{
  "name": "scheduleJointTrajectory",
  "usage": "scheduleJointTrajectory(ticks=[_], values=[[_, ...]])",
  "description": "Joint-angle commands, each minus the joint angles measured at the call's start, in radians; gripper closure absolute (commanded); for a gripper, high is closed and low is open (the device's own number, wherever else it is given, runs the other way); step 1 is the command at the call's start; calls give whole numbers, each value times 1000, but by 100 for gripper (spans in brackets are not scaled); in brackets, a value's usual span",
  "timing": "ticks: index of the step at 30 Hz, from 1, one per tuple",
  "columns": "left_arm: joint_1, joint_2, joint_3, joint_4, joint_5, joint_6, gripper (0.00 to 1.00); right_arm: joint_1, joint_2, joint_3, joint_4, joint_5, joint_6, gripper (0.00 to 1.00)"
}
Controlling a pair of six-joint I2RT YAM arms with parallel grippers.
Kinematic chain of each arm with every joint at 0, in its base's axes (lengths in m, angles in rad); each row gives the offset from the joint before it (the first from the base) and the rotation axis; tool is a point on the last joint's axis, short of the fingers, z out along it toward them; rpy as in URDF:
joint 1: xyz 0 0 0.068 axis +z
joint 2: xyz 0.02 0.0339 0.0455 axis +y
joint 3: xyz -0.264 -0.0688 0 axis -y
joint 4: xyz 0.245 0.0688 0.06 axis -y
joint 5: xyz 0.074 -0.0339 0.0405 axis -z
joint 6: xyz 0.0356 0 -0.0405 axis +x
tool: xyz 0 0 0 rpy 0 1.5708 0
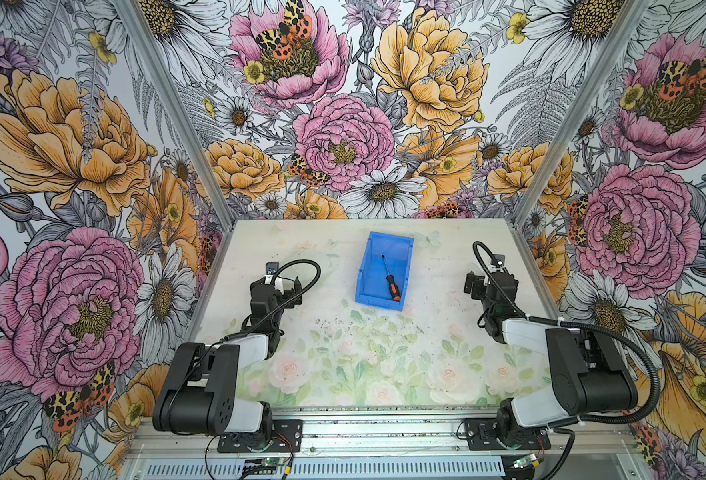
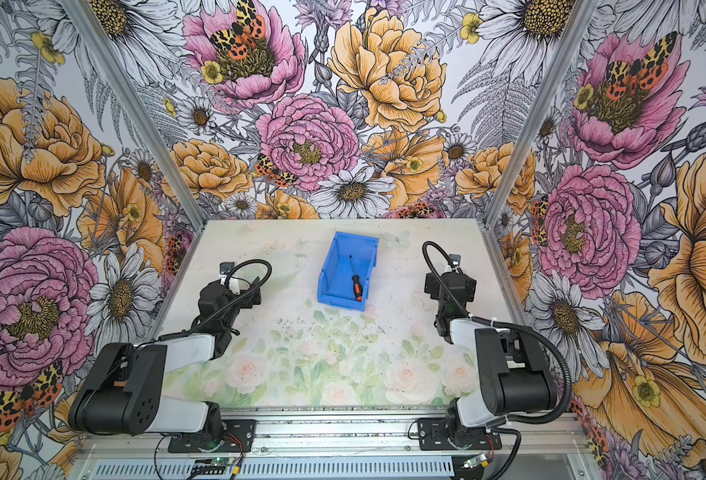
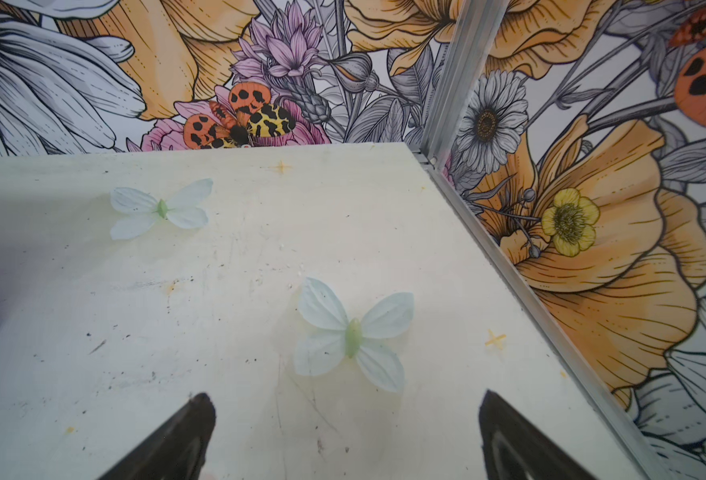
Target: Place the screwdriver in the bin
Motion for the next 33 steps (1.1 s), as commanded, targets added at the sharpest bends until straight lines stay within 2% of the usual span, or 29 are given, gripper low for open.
scheduleJointTrajectory(ticks=[1, 2, 11, 20, 22, 24, 25, 27, 33], values=[[63, 88, 3, 142, 14, -67, 1, -5, 8, -17, 82, -18, -6, 1], [82, 104, -15, 221, 49, -81, 1, -5, 7, -14, 77, -21, -5, 1], [65, 101, -19, 223, 17, -70, 1, 11, 5, -26, 97, 2, -17, 0], [54, 101, -19, 224, -2, -62, 1, -9, 2, -43, 123, -27, -2, 1], [54, 102, -20, 223, -1, -61, 1, -7, -11, -109, 230, -11, 5, 0], [55, 102, -19, 222, 1, -61, 1, -10, 20, -220, 458, -70, -20, 0], [58, 102, -19, 222, 1, -61, 1, -10, 47, -221, 508, -95, -38, 0], [57, 102, -19, 222, 2, -61, 1, -15, 36, -118, 279, -71, -8, 0], [57, 103, -19, 222, 3, -61, 1, -26, 34, -124, 296, -88, -5, 0]])
